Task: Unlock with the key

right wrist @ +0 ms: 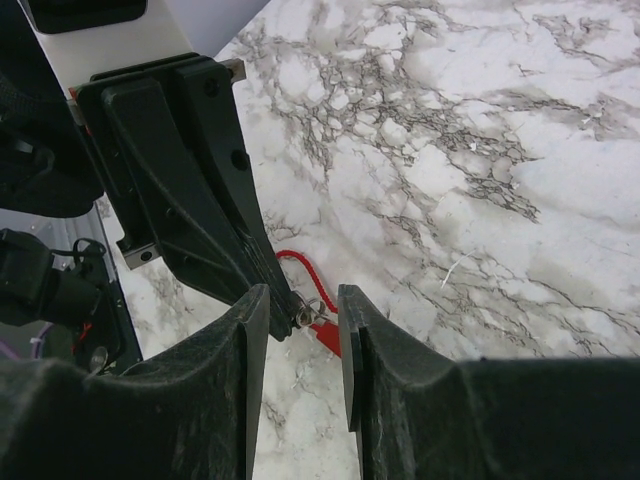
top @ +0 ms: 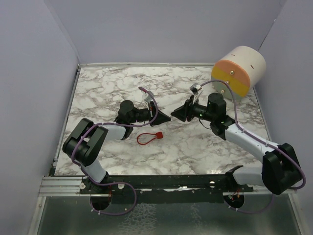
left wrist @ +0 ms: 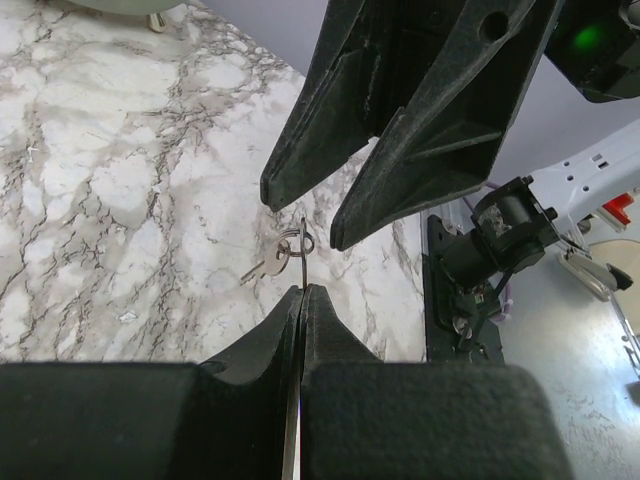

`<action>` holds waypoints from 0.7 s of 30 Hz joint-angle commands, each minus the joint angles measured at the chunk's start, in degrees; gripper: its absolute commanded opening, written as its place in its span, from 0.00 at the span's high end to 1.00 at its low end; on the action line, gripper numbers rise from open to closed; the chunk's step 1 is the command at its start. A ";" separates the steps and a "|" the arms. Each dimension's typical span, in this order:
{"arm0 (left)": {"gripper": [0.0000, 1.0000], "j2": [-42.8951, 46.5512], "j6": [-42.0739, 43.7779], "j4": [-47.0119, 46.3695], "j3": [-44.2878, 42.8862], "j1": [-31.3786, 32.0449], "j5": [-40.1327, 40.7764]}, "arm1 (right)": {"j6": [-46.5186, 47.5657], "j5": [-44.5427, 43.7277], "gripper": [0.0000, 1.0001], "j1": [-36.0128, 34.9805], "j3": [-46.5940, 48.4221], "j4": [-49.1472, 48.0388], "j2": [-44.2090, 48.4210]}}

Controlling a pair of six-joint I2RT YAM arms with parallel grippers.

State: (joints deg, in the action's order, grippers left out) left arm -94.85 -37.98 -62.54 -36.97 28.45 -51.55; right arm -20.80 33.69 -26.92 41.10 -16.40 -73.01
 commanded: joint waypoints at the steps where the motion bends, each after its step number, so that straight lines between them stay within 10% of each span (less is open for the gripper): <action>1: 1.00 -0.26 -0.32 -2.53 -1.35 -0.25 -2.18 | 0.21 2.27 0.67 0.11 -0.61 -2.34 -0.96; 21: 1.00 0.11 -0.17 -2.76 -1.44 -0.06 -3.56 | 1.10 4.77 0.72 0.16 0.18 -2.01 -2.66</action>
State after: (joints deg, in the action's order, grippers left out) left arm -94.85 -38.04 -62.57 -36.99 28.47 -53.23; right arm -20.69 36.77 -26.94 40.99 -16.75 -75.22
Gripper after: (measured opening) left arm 0.013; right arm 0.286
